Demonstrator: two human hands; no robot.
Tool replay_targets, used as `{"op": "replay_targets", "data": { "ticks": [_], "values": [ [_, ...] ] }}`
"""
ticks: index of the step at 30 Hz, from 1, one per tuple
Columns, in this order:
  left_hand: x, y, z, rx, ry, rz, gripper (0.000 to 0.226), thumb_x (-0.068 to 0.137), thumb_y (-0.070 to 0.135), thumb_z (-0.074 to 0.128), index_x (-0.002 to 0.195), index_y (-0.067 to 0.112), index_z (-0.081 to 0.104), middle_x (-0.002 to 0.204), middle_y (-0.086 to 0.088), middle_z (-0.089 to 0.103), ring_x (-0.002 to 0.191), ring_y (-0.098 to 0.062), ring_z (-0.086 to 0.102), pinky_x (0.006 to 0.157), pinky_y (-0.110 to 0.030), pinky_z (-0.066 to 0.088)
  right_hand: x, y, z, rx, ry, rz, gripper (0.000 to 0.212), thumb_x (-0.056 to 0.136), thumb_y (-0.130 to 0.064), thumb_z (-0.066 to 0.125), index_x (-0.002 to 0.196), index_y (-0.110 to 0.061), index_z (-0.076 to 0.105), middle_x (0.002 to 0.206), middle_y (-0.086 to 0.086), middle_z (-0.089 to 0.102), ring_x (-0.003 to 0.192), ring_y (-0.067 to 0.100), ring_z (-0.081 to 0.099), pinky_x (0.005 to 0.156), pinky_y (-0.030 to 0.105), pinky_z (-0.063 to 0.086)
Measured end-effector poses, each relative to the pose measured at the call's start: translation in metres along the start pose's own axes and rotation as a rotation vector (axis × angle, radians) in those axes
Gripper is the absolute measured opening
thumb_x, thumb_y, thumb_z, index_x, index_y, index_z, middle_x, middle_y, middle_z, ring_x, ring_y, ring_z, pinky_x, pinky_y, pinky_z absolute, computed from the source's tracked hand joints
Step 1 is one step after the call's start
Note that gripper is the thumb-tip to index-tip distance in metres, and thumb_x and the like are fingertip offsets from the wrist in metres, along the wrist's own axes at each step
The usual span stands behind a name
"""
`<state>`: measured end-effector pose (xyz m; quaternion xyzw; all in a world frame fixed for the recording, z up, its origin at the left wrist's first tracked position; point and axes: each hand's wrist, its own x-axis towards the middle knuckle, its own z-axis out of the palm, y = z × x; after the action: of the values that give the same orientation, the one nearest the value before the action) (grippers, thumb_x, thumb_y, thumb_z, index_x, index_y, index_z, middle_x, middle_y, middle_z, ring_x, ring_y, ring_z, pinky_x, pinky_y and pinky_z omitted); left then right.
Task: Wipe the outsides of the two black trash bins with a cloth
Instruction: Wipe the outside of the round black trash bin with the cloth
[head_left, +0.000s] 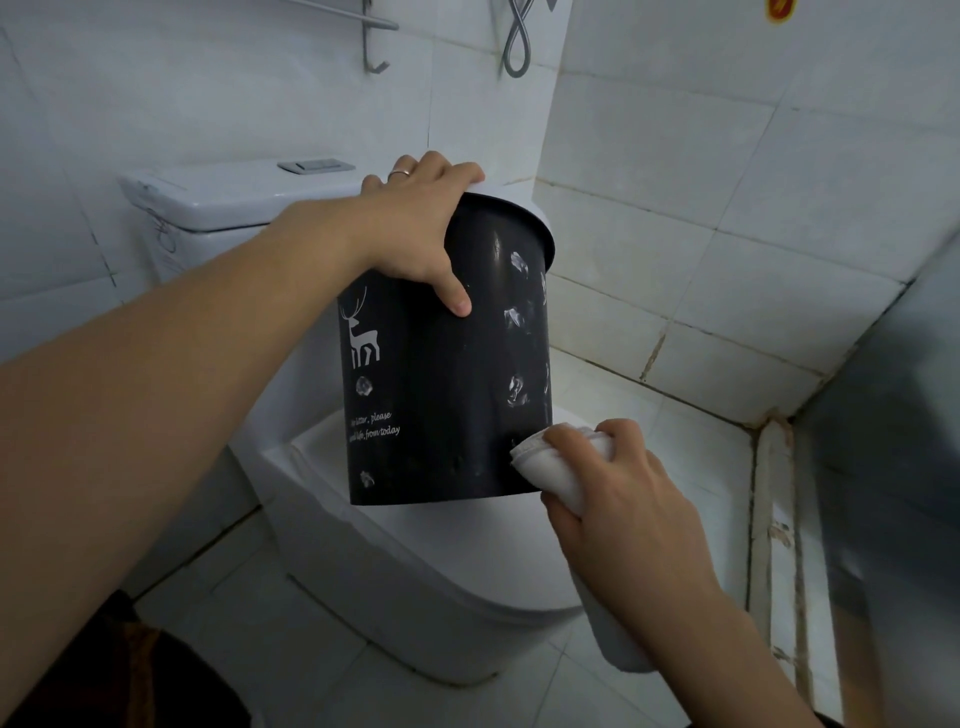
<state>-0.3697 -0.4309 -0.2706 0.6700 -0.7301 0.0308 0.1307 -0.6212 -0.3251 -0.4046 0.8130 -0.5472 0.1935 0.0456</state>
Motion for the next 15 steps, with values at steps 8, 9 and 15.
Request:
{"op": "replay_targets", "data": {
  "ticks": [8, 9, 15],
  "values": [
    [0.0, 0.004, 0.0, 0.011, 0.001, 0.017, 0.132, 0.048, 0.052, 0.093, 0.153, 0.028, 0.016, 0.151, -0.003, 0.024, 0.142, -0.03, 0.018, 0.115, -0.053, 0.021, -0.009, -0.028, 0.0, 0.034, -0.02, -0.118, 0.044, 0.077, -0.036, 0.069, 0.117, -0.041, 0.053, 0.113, -0.001, 0.05, 0.084, 0.022, 0.057, 0.042, 0.027, 0.042],
    [0.0, 0.004, -0.001, 0.011, 0.001, 0.019, 0.132, 0.048, 0.052, 0.092, 0.153, 0.028, 0.016, 0.151, -0.003, 0.025, 0.142, -0.03, 0.019, 0.115, -0.053, 0.021, -0.008, -0.027, 0.0, 0.037, -0.02, -0.112, 0.042, 0.078, -0.037, 0.067, 0.118, -0.042, 0.052, 0.114, -0.001, 0.05, 0.085, 0.021, 0.056, 0.044, 0.027, 0.042],
    [-0.001, 0.002, 0.0, 0.017, 0.007, 0.024, 0.131, 0.048, 0.053, 0.092, 0.152, 0.028, 0.018, 0.15, -0.003, 0.026, 0.14, -0.03, 0.021, 0.112, -0.053, 0.023, 0.006, -0.003, 0.003, 0.067, 0.042, -0.02, 0.034, 0.086, -0.036, 0.064, 0.118, -0.039, 0.053, 0.108, -0.001, 0.051, 0.077, 0.021, 0.057, 0.053, 0.025, 0.036]
  ]
}}
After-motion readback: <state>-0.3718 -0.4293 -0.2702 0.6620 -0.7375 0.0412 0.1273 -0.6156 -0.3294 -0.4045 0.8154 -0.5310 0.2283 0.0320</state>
